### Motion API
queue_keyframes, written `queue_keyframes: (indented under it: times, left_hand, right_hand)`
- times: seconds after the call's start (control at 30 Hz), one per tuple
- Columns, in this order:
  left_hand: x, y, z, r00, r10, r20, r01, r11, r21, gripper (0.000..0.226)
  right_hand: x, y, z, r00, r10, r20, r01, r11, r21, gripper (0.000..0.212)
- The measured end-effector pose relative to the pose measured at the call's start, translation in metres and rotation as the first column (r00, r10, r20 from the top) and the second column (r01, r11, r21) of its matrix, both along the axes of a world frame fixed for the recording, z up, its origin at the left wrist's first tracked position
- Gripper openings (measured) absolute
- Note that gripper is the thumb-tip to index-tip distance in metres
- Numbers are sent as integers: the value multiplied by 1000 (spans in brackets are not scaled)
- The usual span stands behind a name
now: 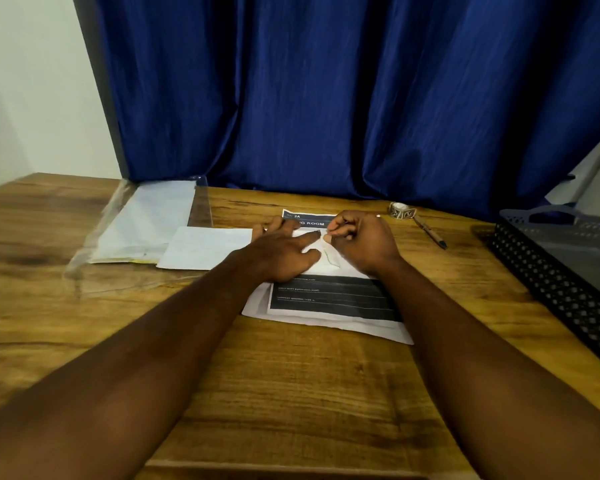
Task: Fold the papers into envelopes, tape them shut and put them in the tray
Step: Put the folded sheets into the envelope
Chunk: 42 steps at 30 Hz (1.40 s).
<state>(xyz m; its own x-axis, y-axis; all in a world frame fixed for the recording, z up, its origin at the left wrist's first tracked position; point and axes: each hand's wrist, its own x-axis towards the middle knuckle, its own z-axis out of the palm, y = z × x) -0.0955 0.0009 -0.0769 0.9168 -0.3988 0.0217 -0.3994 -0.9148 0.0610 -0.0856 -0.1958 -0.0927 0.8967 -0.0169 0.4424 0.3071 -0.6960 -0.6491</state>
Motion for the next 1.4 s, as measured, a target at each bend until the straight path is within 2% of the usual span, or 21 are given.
queue_keyframes:
  times: [0.17,0.33,0.5,0.67,0.8,0.97,1.1,1.23,1.33,1.4]
  left_hand:
    - [1,1,-3,1000,-29,10,30,998,-59,62]
    - [0,1,0,998,-38,-47,36,999,-38,54]
    - [0,-1,0,998,-12,-62,8,998,-68,53]
    - [1,0,-4,999,-16,-35,13,995,-98,55]
    - [1,2,-6,1000,-2,14,4,989,-147,65]
    - [5,12,2,992,75,99,-67,994,-81,88]
    - [10,25,4,981,129,147,-116,989,-96,99]
    - [10,27,2,983,119,139,-93,980,-178,80]
    - [11,28,3,962,83,260,-19,971,-238,46]
    - [11,30,5,927,40,374,74,955,-287,27]
  right_hand:
    - [6,2,0,999,-49,20,51,996,-76,16]
    - [9,-1,-1,1000,-6,-23,4,998,-62,19]
    - [-2,-20,14,963,170,-210,-179,983,-28,48]
    - [-12,-32,26,896,233,-379,-285,954,-89,74]
    - [-19,-28,34,853,238,-464,-326,938,-117,80]
    - [-23,-27,37,853,228,-469,-318,940,-121,83]
    - [-22,-25,36,863,215,-456,-287,953,-93,93]
    - [-24,-24,34,861,237,-450,-301,951,-74,104]
    - [-28,-16,32,878,227,-421,-269,962,-41,101]
    - [-27,-16,33,900,213,-380,-211,976,45,92]
